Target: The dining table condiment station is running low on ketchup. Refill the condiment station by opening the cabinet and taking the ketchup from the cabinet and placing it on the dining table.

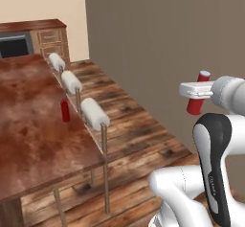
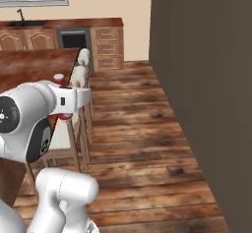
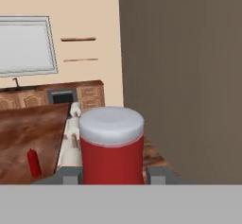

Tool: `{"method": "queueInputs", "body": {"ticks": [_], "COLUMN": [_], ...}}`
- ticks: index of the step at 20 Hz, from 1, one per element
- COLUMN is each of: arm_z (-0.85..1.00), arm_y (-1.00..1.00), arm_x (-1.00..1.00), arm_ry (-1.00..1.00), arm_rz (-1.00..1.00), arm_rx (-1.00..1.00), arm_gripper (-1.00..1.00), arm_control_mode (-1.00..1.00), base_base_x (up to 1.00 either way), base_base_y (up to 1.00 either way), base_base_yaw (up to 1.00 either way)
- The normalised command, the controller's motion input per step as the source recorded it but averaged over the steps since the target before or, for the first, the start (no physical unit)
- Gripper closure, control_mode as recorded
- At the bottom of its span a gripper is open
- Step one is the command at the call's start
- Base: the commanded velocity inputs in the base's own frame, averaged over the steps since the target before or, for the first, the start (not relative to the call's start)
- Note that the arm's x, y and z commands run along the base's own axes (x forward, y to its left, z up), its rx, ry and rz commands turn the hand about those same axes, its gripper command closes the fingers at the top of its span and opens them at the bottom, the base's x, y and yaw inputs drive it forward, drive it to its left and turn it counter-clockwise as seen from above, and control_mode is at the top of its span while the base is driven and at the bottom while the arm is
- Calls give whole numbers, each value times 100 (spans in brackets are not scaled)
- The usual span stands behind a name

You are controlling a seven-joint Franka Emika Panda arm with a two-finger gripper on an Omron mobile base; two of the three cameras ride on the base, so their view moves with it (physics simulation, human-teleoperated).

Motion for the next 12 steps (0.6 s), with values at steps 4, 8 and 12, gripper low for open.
{"method": "queueInputs", "body": {"ticks": [4, 8, 12], "arm_z": [0, 0, 0], "arm_y": [0, 0, 0], "arm_x": [0, 0, 0], "arm_ry": [0, 0, 0], "arm_rz": [0, 0, 0], "arm_rx": [0, 0, 0], "arm_gripper": [100, 100, 100], "arm_control_mode": [100, 100, 100], "base_base_x": [23, 34, 45], "base_base_y": [-100, -91, -69], "base_base_yaw": [29, 36, 43]}}
